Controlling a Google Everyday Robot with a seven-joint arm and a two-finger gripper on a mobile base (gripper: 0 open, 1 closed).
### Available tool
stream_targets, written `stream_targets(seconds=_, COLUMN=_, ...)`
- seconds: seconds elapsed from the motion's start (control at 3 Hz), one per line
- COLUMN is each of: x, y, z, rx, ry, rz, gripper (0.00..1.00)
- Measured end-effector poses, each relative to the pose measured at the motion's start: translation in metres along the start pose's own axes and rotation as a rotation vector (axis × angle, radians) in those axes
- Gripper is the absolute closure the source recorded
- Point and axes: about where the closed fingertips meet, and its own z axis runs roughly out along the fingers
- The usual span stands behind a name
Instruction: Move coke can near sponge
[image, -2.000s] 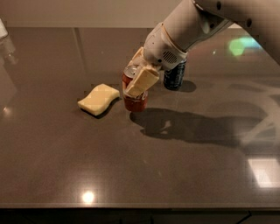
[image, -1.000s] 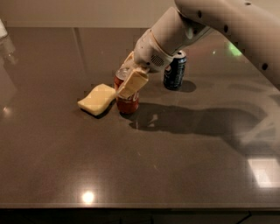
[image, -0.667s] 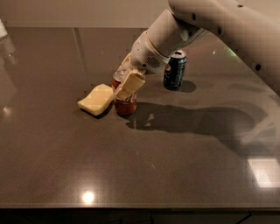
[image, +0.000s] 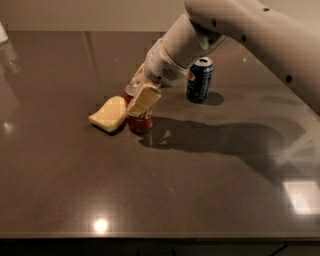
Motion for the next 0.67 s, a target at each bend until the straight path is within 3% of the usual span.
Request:
stream_targets(seconds=0.33, x=-0.0008, y=0.0005, z=0.0012, rx=-0.004, ry=-0.001, rz=-0.002, gripper=0.12)
stream_targets(seconds=0.67, x=-0.0015, y=0.0010, z=0.0024, rx=-0.006, ry=-0.001, rz=-0.003, gripper=0.00)
